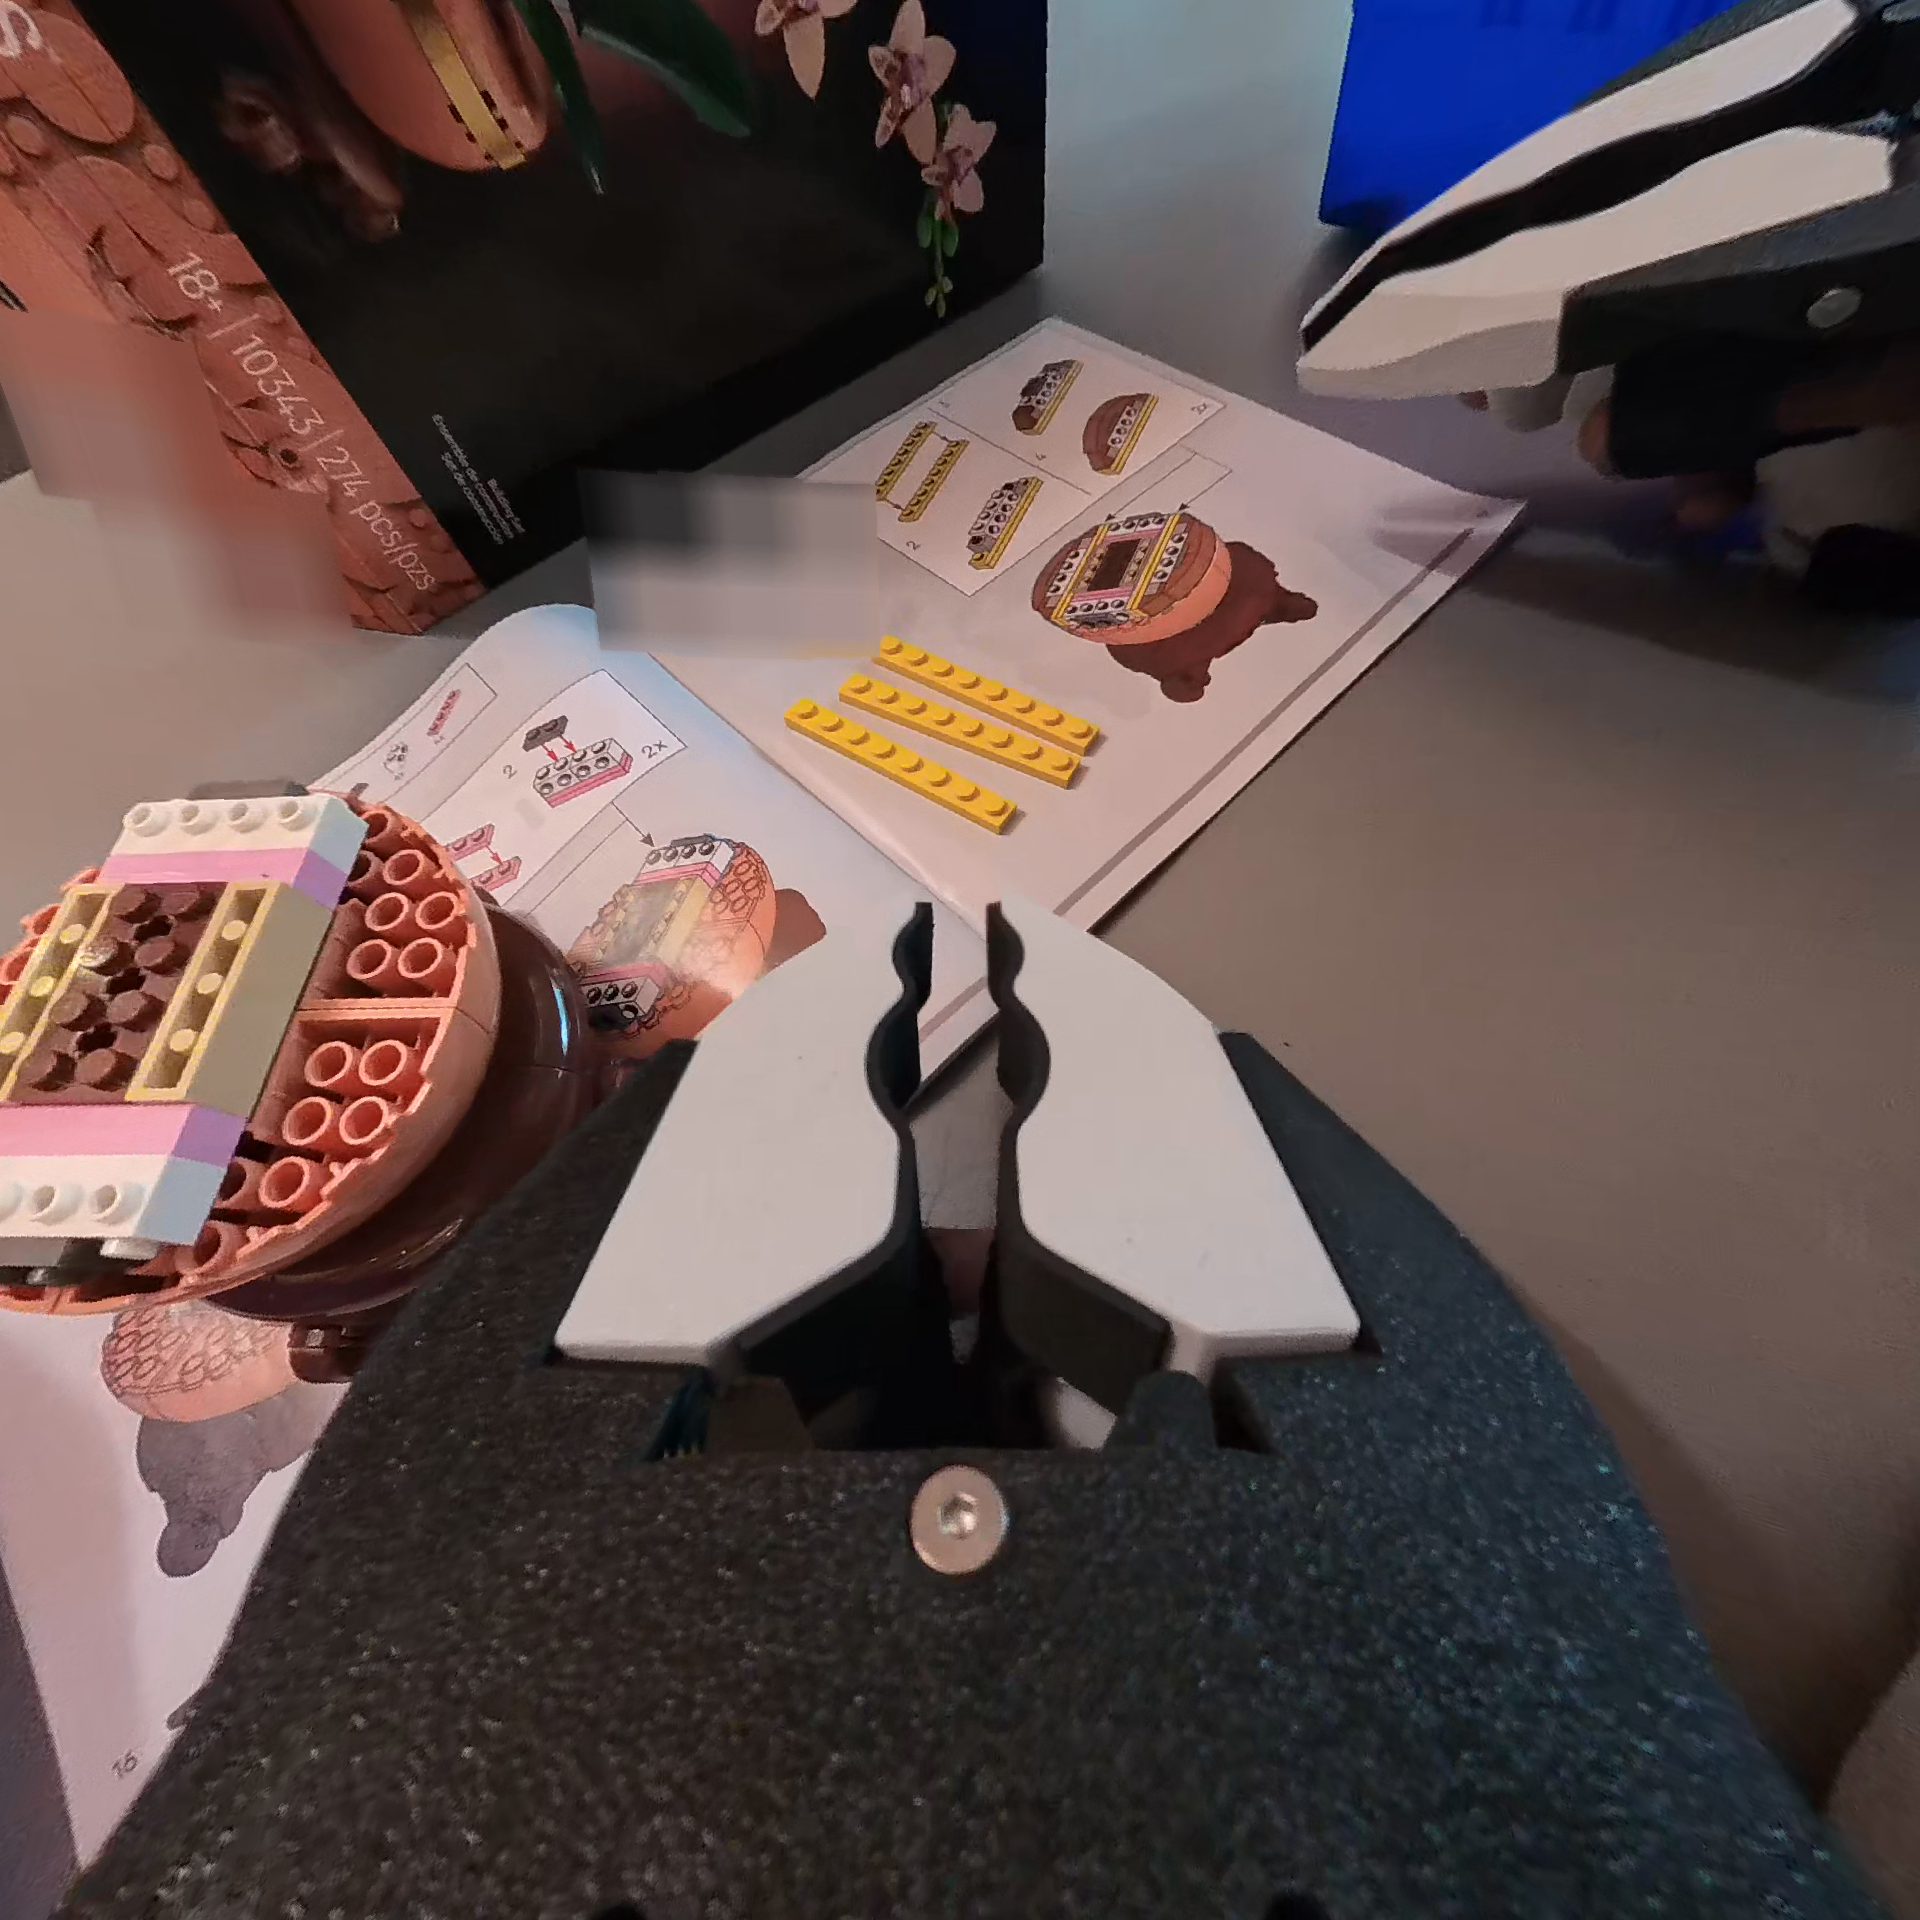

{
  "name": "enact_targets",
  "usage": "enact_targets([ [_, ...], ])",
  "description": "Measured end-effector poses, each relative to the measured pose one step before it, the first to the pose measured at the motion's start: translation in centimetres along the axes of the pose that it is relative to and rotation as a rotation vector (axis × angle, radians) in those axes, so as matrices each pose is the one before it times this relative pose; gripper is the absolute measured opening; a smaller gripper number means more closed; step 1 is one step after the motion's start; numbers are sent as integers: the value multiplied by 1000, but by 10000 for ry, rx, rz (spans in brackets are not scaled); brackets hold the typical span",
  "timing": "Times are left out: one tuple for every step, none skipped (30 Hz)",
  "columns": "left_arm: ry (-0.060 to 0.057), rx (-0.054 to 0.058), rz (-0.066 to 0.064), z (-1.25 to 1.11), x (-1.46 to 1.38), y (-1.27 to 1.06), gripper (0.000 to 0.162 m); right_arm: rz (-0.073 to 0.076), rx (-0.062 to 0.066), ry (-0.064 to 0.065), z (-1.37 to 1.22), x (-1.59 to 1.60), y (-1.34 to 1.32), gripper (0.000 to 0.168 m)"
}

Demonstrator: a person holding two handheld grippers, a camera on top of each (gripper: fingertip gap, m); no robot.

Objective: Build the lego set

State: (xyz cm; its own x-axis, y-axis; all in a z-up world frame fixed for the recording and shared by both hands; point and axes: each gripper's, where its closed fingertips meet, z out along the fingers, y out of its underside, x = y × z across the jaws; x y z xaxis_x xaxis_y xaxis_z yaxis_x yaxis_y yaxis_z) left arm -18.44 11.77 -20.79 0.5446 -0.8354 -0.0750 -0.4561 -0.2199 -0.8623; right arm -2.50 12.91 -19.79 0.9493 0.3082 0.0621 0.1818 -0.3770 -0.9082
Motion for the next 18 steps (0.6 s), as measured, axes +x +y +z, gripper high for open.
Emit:
enact_targets([
  [53,9,26,-9,75,-5,9,139,-107,-75,95,51,131,4],
  [73,-27,39,30,123,25,9,162,-60,-73,60,62,63,4],
  [60,-76,33,68,91,93,10,183,-26,-44,28,130,30,4],
  [29,-119,9,117,36,126,10,194,-14,-26,16,149,19,4],
  [-2,-152,-25,139,-24,165,10,217,9,15,-16,223,6,4],
  [29,-176,-42,163,-7,192,9,256,55,112,-51,365,-52,4],
  [63,-176,-54,172,1,196,9,246,97,90,-91,323,-92,4],
  [54,-153,-76,153,-27,161,9,223,121,7,-118,220,-125,4],
  [65,-110,-89,113,-34,115,9,209,102,-76,-82,105,-110,4],
  [91,-40,-101,55,-8,36,9,187,52,-88,-43,74,-51,4],
  [112,52,-114,-49,13,-50,9,153,17,-45,-20,93,-13,5],
  [127,131,-110,-125,33,-150,9,78,20,-95,0,-37,-21,5],
  [117,159,-103,-142,28,-168,9,-11,13,-132,-7,-158,-22,5],
  [123,131,-100,-134,43,-146,9,-99,5,-123,19,-231,-10,5],
  [132,87,-104,-85,54,-100,9,-141,-20,28,10,-97,21,6],
  [106,74,-107,-74,20,-77,9,-193,-18,72,28,-102,11,6],
  [106,102,-89,-106,28,-107,10,-202,-23,89,28,-82,20,6],
  [121,141,-72,-137,77,-146,10,-199,-35,97,23,-82,37,6],
])
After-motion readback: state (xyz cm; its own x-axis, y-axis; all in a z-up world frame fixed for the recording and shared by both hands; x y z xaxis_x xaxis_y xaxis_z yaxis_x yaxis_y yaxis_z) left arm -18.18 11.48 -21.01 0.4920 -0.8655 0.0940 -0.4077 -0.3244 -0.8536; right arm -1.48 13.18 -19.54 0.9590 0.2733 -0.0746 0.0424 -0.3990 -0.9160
